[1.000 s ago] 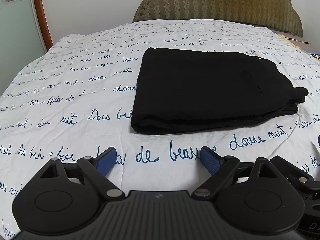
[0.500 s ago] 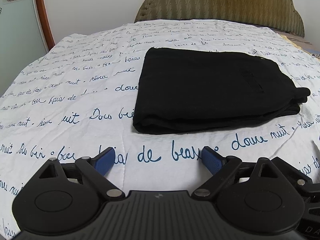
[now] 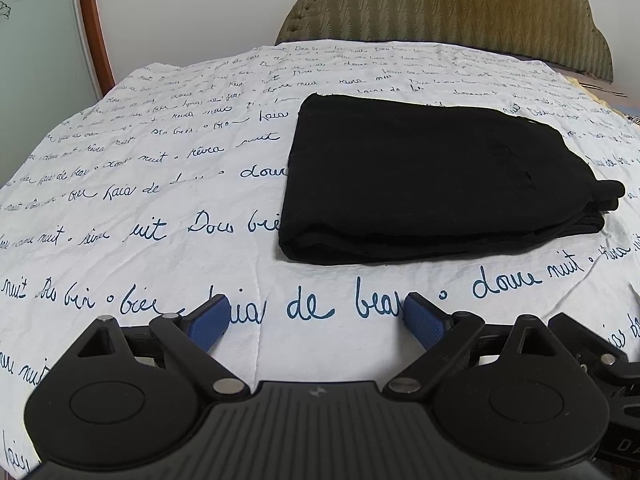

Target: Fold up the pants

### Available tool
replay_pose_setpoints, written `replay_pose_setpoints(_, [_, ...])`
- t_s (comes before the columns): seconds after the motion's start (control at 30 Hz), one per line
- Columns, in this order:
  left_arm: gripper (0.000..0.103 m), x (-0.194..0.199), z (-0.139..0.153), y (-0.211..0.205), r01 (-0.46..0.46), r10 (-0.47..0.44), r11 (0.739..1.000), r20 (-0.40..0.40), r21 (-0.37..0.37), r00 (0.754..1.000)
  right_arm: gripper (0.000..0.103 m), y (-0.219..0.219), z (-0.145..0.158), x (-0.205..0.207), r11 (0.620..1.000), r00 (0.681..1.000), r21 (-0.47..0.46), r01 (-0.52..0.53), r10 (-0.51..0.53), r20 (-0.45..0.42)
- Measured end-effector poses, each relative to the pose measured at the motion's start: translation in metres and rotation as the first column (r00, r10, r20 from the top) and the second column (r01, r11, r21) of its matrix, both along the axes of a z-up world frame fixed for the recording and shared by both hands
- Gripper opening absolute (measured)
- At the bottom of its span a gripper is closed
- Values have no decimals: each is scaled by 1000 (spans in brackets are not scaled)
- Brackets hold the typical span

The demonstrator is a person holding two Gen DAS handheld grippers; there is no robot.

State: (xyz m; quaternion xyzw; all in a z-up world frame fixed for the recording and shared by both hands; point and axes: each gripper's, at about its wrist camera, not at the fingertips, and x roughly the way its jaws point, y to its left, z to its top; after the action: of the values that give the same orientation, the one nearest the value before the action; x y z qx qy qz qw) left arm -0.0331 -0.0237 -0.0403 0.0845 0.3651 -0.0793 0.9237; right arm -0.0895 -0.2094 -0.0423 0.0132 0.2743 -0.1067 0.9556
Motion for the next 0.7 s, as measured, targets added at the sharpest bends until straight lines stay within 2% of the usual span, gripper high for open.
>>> replay_pose_setpoints(0.33, [95, -2, -1, -2, -1, 1, 1000, 12, 17, 1000, 103, -1, -14, 6, 1000, 999, -1, -6, 6, -46])
replay_pose_setpoints(0.7, [95, -2, 1, 0, -9, 9, 1000, 19, 16, 1000, 103, -5, 0, -2, 1000, 1000, 11, 14, -15, 16])
